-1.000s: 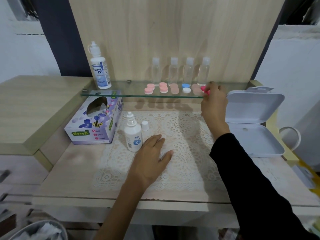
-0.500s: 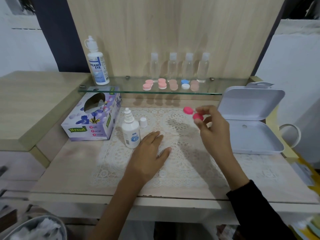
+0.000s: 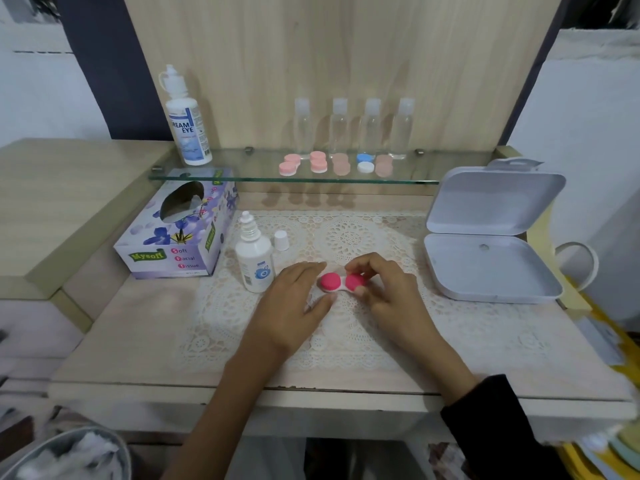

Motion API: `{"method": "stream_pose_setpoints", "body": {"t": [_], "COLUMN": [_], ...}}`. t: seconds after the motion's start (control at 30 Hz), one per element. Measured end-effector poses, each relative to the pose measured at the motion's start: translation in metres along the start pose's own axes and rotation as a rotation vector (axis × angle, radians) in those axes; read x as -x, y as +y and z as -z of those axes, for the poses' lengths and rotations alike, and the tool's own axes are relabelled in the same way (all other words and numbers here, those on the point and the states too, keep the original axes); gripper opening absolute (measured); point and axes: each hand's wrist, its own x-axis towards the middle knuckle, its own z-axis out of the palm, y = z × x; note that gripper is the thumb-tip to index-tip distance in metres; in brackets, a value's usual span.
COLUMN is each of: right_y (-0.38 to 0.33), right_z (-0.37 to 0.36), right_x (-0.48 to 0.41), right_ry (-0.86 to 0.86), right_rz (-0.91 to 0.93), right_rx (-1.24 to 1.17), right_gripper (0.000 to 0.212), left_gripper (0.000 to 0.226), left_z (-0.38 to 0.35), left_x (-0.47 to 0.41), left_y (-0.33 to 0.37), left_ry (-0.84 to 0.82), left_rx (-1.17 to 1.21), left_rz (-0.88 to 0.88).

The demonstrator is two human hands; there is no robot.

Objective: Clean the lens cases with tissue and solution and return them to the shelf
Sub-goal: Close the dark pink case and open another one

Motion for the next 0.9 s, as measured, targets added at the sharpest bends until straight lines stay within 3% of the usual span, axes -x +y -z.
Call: {"method": "stream_pose_setpoints", "body": {"t": [0.27,0.9], "right_y": [-0.001,0.007], "right_z": [-0.002,-0.007], "right_x": [0.002,-0.003], "right_ry": [0.011,-0.001], "right_rz": [0.046,0.134], "right_rx": [0.049,0.231], "right_gripper": [0.037,0.030], "left_gripper": [0.048,0.034], "left_z": [0.004,0.011], "left_x": [-0.002,-0.021], "left_y": [0.002,0.013], "left_ry": [-0.007,-0.081], "left_rx": [0.057,-0.068], "left_rz": [-0.081,-0.019]}}
